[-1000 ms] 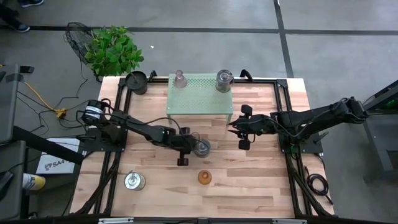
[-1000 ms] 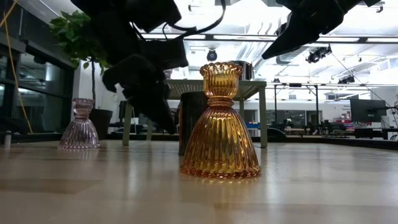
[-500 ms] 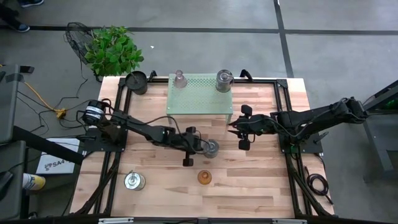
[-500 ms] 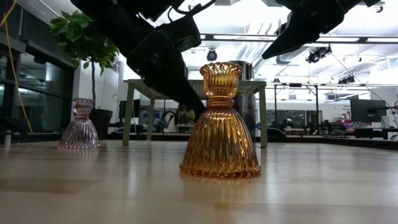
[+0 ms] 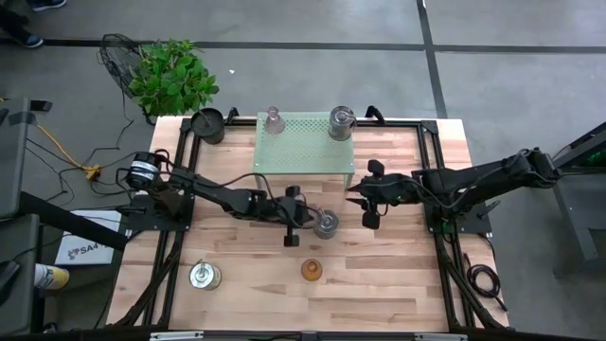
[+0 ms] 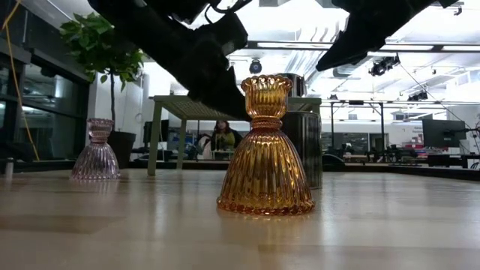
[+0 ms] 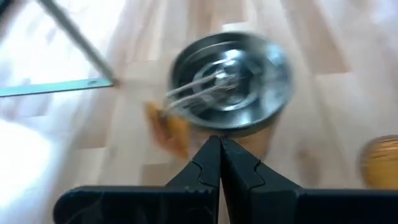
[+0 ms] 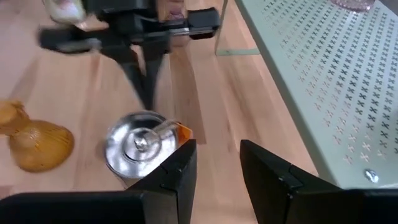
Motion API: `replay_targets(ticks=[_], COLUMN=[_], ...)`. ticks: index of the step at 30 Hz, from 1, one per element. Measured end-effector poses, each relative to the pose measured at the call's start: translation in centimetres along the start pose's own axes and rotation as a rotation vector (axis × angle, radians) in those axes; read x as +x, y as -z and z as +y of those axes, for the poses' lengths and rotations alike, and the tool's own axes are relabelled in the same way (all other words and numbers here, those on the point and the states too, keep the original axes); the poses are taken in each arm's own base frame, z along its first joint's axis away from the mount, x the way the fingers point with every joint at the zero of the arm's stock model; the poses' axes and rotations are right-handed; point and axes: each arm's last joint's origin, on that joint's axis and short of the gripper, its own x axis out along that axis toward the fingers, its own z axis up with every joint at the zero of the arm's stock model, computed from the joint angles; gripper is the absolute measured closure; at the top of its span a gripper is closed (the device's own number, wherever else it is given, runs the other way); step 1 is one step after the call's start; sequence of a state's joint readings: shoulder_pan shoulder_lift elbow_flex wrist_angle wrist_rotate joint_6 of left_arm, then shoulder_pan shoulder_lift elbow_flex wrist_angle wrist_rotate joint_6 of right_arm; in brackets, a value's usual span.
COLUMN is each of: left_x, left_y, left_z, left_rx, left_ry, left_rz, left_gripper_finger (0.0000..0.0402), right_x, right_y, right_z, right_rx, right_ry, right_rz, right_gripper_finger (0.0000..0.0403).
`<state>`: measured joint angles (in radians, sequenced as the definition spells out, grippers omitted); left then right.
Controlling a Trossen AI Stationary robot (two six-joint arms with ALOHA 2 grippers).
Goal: Pick & Place candle stick holders
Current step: Put the top scented candle on the shelf
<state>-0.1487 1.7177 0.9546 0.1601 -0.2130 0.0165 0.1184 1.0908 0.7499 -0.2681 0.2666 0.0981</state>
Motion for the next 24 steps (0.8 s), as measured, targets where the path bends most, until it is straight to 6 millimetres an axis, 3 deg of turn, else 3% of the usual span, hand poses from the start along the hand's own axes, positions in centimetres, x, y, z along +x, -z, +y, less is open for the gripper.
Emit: replay_targets(ticks=[6,10,17,24], left_x=[-2.5,-5.2,-9.5,-12.6], left_y=[-0.6,-1.1,-1.8,-1.9], left_z=[0.9,1.8,3.2,4.0], left_rx=[0.042,0.049,-0.026,-0.116], left_ry=[-0.133,-0.252,-0.43,-0.511], left_rz=[0.058,0.105,0.111,0.097], left_gripper_finger=[0.0401,0.0401,0.0401,0.0401], right_x=[-0.8,-0.7,1.4,3.0], right_y=[-1.5,-2.0,-1.5,-3.0], right_z=[0.2,0.4,2.2,3.8], right_rx=[-0.018,-0.145,-0.468,-0.566], right_ry=[-0.079,-0.141,-0.268,-0.305], right_rz=[0.011,0.063,0.145,0.223], right_gripper_finger=[0.0284,0.0284,0.0284,0.0284])
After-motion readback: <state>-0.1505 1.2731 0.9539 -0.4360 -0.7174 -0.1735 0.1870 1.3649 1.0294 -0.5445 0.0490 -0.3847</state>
